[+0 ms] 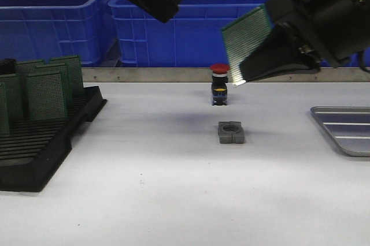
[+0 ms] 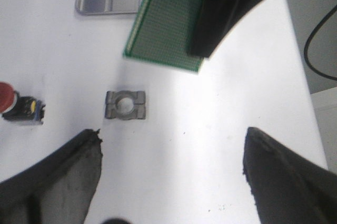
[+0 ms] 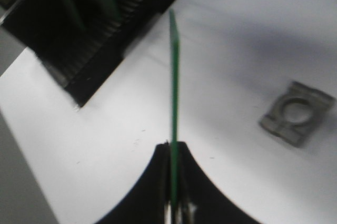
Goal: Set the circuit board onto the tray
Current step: 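Carry the board with the right gripper and lay it in the steel tray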
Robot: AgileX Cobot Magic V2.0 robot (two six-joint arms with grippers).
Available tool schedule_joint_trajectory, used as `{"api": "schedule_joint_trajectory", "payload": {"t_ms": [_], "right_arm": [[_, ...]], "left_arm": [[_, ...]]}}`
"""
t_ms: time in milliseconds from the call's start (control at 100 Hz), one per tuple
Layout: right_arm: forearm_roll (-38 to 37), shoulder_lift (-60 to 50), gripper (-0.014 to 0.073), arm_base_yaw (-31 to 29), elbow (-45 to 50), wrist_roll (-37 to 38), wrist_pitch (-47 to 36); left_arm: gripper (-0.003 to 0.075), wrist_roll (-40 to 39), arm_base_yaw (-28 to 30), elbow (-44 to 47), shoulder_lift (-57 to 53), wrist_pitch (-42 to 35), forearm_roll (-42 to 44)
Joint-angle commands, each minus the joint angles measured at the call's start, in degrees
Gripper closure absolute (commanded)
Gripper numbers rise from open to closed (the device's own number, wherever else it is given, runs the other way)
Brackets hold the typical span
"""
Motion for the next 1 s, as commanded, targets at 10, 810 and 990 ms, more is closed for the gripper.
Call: {"api": "schedule_joint_trajectory", "payload": {"t_ms": [10, 810, 990], "right_arm": [[0.5, -0.9, 0.0660, -5.9, -1.4, 2.3, 0.0], [-6.2, 12.3, -0.0056, -21.2, -3.8, 0.4, -15.2], [-8.0, 12.3, -0.0012, -21.2, -3.9, 0.4, -15.3]], "left_arm": [[0.0192, -0.7, 1.5, -1.9, -3.0, 2.8, -3.1], [0.0192, -0.7, 2.2, -2.0, -3.0, 2.3, -1.4], [0.0192, -0.7, 2.8, -3.4, -3.0, 1.6, 5.5]]}}
